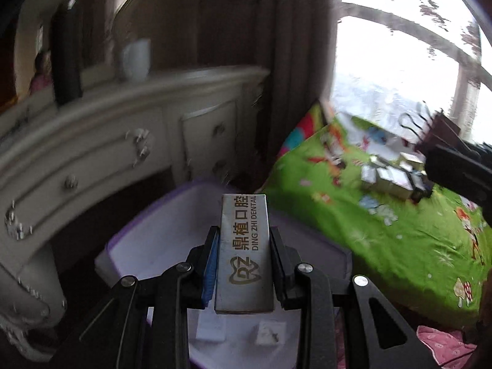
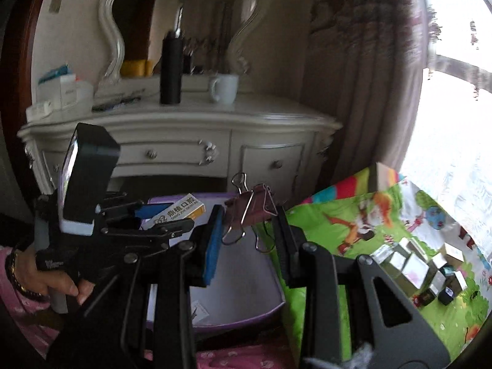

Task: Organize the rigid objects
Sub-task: 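Open both tools to drop the dental box and pink clip into the bin, then move both open tools back over the bed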

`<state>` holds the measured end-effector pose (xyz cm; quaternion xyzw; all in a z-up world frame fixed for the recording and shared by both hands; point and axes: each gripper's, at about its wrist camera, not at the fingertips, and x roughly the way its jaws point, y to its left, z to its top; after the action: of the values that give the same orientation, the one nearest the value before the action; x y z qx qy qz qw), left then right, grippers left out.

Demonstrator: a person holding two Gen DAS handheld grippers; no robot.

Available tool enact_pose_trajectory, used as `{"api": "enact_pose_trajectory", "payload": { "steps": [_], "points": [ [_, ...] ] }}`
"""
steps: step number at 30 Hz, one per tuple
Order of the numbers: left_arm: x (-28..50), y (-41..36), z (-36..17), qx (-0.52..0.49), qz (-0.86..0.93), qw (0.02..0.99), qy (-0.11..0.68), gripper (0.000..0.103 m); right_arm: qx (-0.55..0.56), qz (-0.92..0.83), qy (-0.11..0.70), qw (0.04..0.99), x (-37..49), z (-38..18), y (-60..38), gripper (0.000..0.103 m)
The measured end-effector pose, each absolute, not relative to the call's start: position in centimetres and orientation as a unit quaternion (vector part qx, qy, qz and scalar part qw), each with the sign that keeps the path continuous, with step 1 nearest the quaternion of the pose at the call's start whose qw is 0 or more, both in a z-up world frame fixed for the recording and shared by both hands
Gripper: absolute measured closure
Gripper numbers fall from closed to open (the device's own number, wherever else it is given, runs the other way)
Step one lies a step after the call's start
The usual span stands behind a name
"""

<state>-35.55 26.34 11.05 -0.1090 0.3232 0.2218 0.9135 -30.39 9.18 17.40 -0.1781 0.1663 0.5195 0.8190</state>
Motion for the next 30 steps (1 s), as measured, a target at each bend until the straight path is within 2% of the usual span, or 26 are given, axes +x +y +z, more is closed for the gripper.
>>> {"api": "enact_pose_trajectory", "payload": {
  "steps": [5, 12, 24, 25, 26, 27, 28, 29, 30],
  "points": [
    [-36.2, 29.3, 8.1, -0.171, 0.232, 0.886, 0.362, 0.072, -0.22, 0.535, 0.228, 0.783, -30.2, 14.4, 12.7, 0.067],
    [-36.2, 31.4, 5.5, -0.189, 0.253, 0.864, 0.393, 0.071, -0.239, 0.557, 0.311, 0.732, -30.0, 9.4, 15.8, 0.067],
    [-35.3, 32.1, 4.4, -0.188, 0.276, 0.849, 0.409, 0.071, -0.232, 0.572, 0.329, 0.714, -30.2, 7.1, 16.8, 0.066],
    [-35.2, 32.2, 4.2, -0.186, 0.282, 0.845, 0.415, 0.066, -0.23, 0.572, 0.33, 0.715, -30.1, 7.0, 16.8, 0.066],
    [-34.9, 32.2, 3.9, -0.181, 0.29, 0.838, 0.426, 0.057, -0.227, 0.573, 0.333, 0.714, -30.0, 6.9, 16.8, 0.059],
    [-34.6, 32.3, 3.6, -0.172, 0.303, 0.829, 0.439, 0.034, -0.22, 0.577, 0.335, 0.711, -29.9, 6.9, 16.5, 0.048],
    [-34.4, 32.3, 3.4, -0.165, 0.314, 0.823, 0.444, 0.019, -0.209, 0.581, 0.334, 0.712, -29.6, 7.0, 16.1, 0.041],
    [-34.4, 32.2, 3.5, -0.157, 0.323, 0.822, 0.442, 0.018, -0.198, 0.579, 0.333, 0.718, -29.3, 7.1, 15.6, 0.031],
    [-34.4, 32.0, 3.6, -0.152, 0.326, 0.824, 0.439, 0.018, -0.187, 0.573, 0.33, 0.727, -28.8, 7.4, 14.9, 0.026]
  ]
}}
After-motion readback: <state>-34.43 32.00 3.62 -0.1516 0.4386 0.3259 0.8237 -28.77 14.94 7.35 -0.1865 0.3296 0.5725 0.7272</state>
